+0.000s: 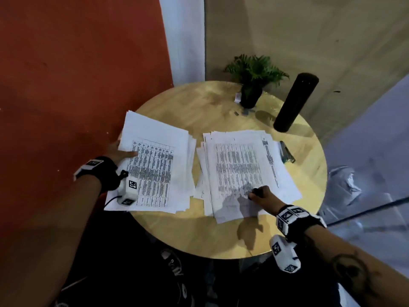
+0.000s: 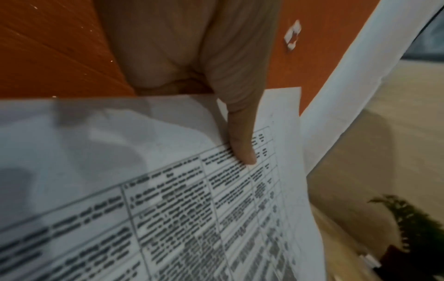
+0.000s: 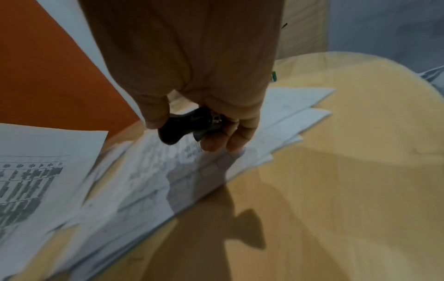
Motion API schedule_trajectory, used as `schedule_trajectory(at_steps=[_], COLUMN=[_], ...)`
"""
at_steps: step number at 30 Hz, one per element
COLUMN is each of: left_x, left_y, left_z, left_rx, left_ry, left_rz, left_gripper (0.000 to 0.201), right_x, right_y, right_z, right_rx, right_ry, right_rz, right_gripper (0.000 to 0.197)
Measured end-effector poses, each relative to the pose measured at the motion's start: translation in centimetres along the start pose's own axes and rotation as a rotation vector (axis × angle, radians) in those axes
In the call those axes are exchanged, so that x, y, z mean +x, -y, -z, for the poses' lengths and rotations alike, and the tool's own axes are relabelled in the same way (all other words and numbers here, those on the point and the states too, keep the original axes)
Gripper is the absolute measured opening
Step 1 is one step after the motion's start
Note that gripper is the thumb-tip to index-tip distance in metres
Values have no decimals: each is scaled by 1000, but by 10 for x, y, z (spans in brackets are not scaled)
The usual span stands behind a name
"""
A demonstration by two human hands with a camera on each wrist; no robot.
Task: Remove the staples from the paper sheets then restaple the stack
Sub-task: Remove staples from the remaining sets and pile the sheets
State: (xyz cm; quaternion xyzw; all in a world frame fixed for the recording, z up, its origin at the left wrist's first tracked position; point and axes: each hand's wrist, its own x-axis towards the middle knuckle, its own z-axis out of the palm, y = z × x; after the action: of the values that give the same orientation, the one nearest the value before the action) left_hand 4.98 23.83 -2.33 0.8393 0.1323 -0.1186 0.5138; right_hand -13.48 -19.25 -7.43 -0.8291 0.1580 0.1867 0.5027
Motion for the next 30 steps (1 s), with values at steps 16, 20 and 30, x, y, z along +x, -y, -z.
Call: schedule_trajectory(at_steps=[16, 20, 30], left_x=[-7, -19, -14], left_y=[-77, -86, -79], left_z=[-178, -243, -268], left_rx=[562, 527, 430], left_ry=[-12, 236, 219], left_rz=[-314, 71, 265], left_gripper=[50, 61, 66], right_x=[40, 40, 47], right_y=[-28, -31, -47], right_z=[-4, -9, -13], right_rx=[75, 96, 109], right_ry=[37, 26, 54], right_rz=[-151, -140, -101], right_gripper=[38, 43, 47])
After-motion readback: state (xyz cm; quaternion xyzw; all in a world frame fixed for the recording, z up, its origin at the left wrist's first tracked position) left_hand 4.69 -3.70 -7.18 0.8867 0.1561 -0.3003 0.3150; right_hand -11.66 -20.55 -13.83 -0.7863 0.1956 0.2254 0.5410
